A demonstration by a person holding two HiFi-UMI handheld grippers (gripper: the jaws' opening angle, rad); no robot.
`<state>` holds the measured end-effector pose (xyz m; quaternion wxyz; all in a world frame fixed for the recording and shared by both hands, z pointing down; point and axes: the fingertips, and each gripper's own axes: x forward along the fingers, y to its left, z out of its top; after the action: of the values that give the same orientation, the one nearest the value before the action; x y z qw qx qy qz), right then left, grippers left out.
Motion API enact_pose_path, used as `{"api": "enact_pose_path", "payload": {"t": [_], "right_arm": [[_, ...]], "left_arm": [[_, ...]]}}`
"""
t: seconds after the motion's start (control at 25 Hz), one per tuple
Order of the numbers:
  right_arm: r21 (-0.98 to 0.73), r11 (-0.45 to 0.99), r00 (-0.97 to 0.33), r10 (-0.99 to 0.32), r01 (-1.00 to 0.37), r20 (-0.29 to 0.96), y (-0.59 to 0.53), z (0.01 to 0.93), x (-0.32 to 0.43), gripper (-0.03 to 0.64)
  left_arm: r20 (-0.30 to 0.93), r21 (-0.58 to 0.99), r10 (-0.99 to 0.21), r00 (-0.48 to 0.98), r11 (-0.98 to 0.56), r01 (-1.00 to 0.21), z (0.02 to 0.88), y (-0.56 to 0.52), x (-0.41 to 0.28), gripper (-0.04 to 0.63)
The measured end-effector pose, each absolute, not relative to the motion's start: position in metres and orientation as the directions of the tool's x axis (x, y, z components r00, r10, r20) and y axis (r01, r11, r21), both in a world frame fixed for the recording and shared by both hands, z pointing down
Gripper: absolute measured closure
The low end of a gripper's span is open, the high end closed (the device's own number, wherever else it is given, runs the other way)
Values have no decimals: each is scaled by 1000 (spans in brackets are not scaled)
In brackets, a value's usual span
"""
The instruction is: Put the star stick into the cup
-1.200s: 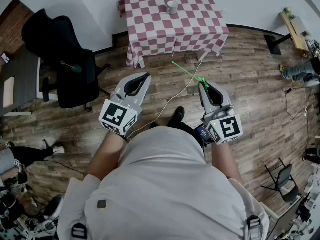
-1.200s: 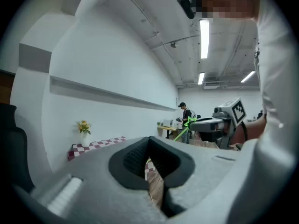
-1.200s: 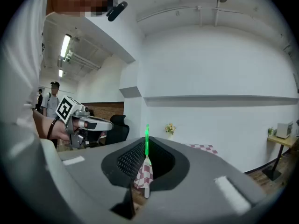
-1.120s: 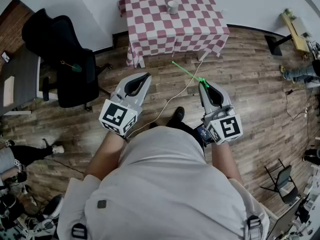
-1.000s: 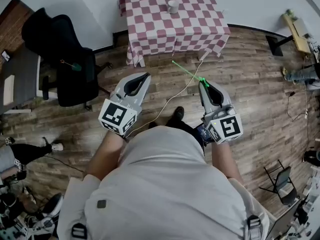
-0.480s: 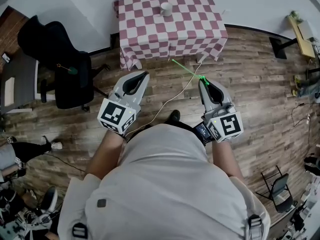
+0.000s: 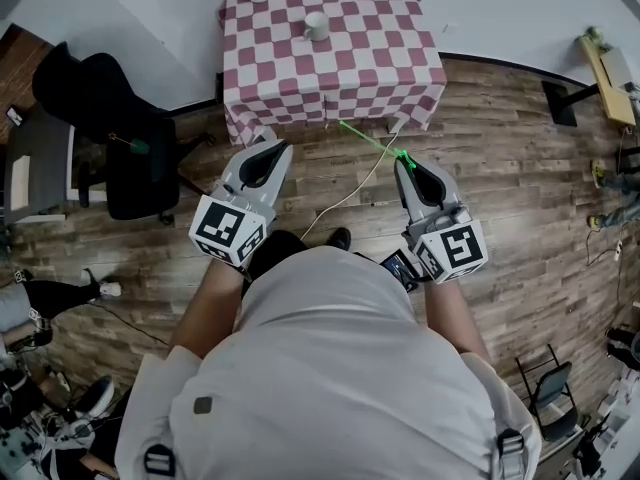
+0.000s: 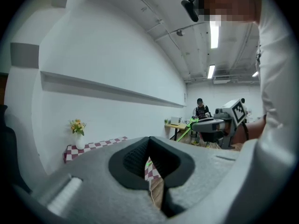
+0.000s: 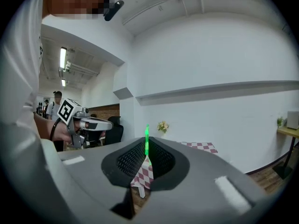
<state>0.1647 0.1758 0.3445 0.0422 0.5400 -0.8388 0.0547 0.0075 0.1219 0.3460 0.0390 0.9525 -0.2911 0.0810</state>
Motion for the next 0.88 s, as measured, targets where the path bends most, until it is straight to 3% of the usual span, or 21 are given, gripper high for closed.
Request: {"api": "enact_pose_path", "payload": {"t": [0.88], "right_arm": [[-49,405,-408,-903,-913,134,103,343,177,589]], "left_arm": [[174,46,-517,838,-846,-532,354,49,33,592]]}}
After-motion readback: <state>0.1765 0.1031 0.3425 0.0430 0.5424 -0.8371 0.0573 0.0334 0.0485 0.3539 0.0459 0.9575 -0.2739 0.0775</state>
